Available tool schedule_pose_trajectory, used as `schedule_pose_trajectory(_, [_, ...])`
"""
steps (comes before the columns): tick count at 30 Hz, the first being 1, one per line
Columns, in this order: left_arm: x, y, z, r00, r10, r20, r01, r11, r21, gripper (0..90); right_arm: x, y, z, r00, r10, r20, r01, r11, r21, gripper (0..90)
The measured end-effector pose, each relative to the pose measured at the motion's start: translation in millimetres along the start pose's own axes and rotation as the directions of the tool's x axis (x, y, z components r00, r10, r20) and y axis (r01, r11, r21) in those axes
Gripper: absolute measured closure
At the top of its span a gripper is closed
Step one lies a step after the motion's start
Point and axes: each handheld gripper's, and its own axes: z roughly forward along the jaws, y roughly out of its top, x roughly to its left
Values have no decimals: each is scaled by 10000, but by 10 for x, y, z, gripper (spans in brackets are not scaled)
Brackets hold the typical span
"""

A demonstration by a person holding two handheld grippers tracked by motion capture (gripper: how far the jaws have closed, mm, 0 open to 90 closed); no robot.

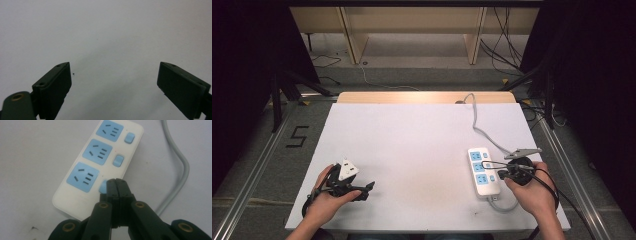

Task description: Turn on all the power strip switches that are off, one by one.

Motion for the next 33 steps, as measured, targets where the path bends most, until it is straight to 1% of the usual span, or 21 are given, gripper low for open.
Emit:
schedule_pose_trajectory(3, [1,5,5,10000,38,24,-38,10000,14,120,3,40,21,9996,254,-96,-252,9994,252,900])
schedule_pose_trajectory(7, [-1,4,6,10000,62,-7,-62,10000,13,121,9,102,60,9993,361,47,-363,9978,547,900])
schedule_pose_trajectory(10, [9,6,0,9999,67,-86,-67,10000,-18,122,26,143,71,9991,433,13,-432,9970,642,900])
schedule_pose_trajectory(15, [18,2,-5,9999,88,-140,-88,10000,-7,126,43,187,83,9988,494,40,-495,9959,762,900])
schedule_pose_trajectory(18, [11,1,3,9999,100,-136,-100,10000,2,127,38,193,97,9988,493,-26,-488,9944,942,900])
schedule_pose_trajectory(24, [12,0,3,9998,116,-155,-116,9999,8,127,39,214,123,9980,634,-73,-619,9899,1276,900])
schedule_pose_trajectory(27, [15,2,-2,9998,97,-170,-97,10000,-7,128,50,229,146,9975,711,-15,-701,9869,1456,900])
schedule_pose_trajectory(29, [16,3,-4,9997,111,-207,-112,9999,-36,128,53,237,171,9977,684,-26,-672,9865,1494,900])
schedule_pose_trajectory(33, [19,4,-12,9994,134,-304,-135,9999,-26,132,65,253,224,9975,695,97,-702,9845,1609,900])
